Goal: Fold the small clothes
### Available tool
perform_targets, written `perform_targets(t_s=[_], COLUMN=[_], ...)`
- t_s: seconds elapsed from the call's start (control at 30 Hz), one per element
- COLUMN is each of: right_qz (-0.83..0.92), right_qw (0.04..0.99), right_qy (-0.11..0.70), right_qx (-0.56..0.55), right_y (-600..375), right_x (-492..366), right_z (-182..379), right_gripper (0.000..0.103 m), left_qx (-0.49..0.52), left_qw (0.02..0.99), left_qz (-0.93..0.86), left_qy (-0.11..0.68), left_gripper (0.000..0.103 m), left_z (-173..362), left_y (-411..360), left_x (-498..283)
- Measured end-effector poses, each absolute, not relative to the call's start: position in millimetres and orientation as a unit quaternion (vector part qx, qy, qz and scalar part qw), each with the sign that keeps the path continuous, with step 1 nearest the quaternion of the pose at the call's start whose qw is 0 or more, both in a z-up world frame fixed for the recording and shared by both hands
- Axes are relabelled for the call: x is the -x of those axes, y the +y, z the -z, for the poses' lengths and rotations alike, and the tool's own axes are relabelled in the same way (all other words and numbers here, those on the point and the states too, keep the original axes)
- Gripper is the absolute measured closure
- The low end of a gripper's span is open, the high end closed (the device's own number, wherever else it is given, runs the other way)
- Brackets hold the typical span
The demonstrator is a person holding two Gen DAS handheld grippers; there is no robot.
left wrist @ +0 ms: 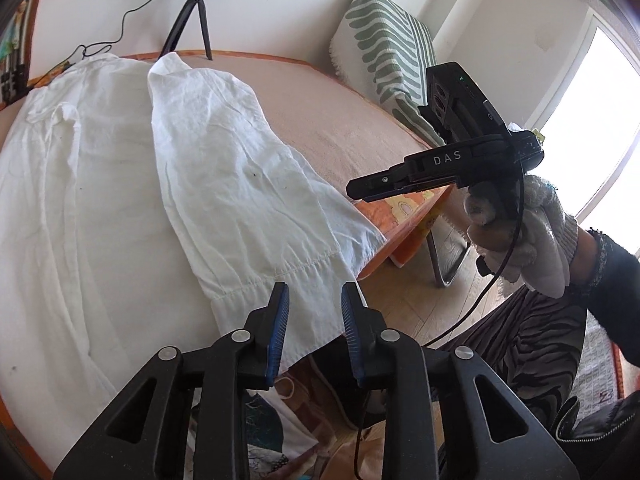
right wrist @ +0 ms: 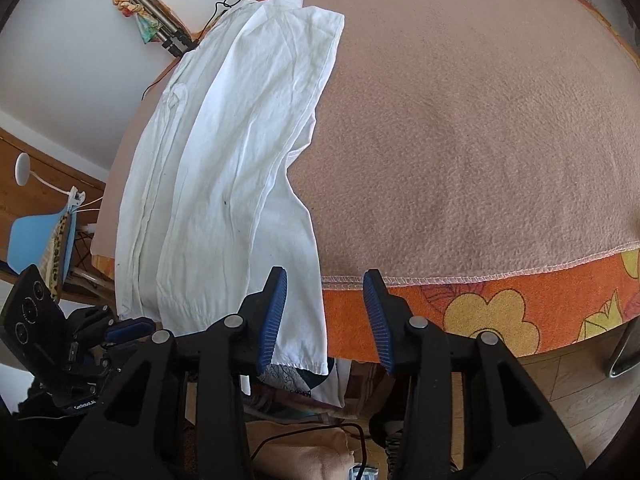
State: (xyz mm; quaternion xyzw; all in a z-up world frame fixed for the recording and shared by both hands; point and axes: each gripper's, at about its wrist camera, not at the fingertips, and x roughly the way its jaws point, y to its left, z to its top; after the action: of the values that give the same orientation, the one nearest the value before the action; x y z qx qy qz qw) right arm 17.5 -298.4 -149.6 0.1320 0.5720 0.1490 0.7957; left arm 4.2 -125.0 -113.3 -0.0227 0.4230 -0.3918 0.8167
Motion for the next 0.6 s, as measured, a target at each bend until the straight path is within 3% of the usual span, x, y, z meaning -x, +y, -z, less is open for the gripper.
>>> perform_targets(t_s=[0.1, 0.2, 0.27, 0.6], right_qz=[-0.158, -0.161, -0.169, -0.226], right_qw=[0.793, 0.788, 0.782, 0.775], right_qy=[0.575, 0.582, 0.588, 0.549], right_qx=[-0.127, -0.121, -0.122, -0.219], right_y=[-293.7, -286.8, -282.3, -271.3], right_x=[-13.1, -10.7, -9.6, -10.2], right_z=[152.7, 158.6, 159.9, 131.7], right_gripper=[0.062, 0.076, 0.098, 0.099], left_qx=[0.002, -0.018, -0.032, -0.035], left_qw=[0.821, 0.824, 0.825, 0.841], left_qz=[0.396, 0.402, 0.406, 0.393], left_qy=[0.412, 0.399, 0.391, 0.37], left_gripper=[0.07, 0.063, 0.062, 0.058], left_z=[113.2, 113.6, 115.7, 124.1], left_y=[-137.9, -151.0, -160.5, -186.6], left_x=[-1.1, 5.1, 8.6, 8.1])
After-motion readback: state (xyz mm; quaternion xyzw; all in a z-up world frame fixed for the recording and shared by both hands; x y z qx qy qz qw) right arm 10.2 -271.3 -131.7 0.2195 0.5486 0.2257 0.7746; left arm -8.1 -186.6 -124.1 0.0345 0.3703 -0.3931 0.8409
